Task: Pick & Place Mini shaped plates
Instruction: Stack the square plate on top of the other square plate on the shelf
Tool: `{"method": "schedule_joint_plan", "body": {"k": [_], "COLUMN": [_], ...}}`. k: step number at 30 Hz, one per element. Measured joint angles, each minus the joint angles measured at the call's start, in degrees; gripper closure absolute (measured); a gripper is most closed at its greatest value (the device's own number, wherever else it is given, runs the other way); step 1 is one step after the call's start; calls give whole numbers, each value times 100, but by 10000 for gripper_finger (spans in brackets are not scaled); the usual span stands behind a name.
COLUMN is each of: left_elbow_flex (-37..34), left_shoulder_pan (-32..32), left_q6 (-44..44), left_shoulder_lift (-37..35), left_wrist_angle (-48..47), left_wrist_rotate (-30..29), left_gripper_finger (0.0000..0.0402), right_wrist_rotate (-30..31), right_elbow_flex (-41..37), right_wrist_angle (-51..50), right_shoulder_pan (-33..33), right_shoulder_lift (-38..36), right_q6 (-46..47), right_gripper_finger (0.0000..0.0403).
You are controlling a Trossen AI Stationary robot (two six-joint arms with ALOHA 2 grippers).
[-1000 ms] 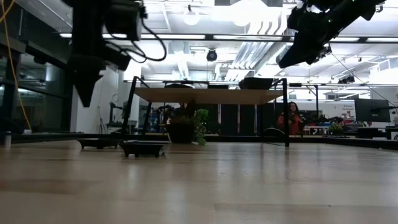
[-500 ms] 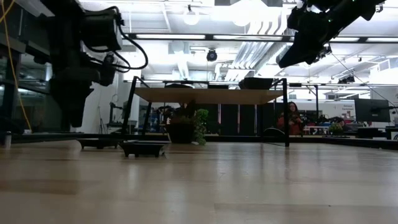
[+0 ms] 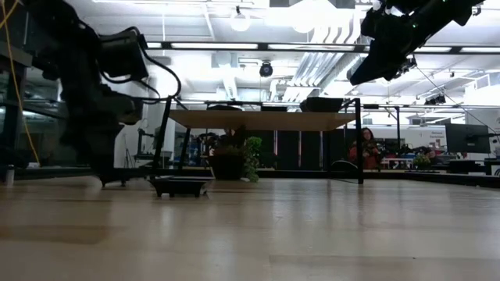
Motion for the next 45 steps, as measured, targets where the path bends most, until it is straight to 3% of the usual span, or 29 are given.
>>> {"method": "schedule_joint_plan", "body": {"k": [35, 45], "left_elbow_flex": [-30, -30], "left_shoulder_pan": [4, 4], "left_q6": [-133, -133], "left_shoulder_lift": [20, 20], "left_wrist_angle": [240, 240], "left_wrist_rotate": [-77, -106], "left_gripper_finger": [309, 379], "right_wrist_rotate": [2, 2], "right_elbow_flex": [0, 0], "right_wrist_angle": [0, 0], "right_shoulder_pan": [0, 0], "right_shoulder_lift": [0, 0], "right_q6": [-9, -9], "right_gripper_finger": [334, 334]}}
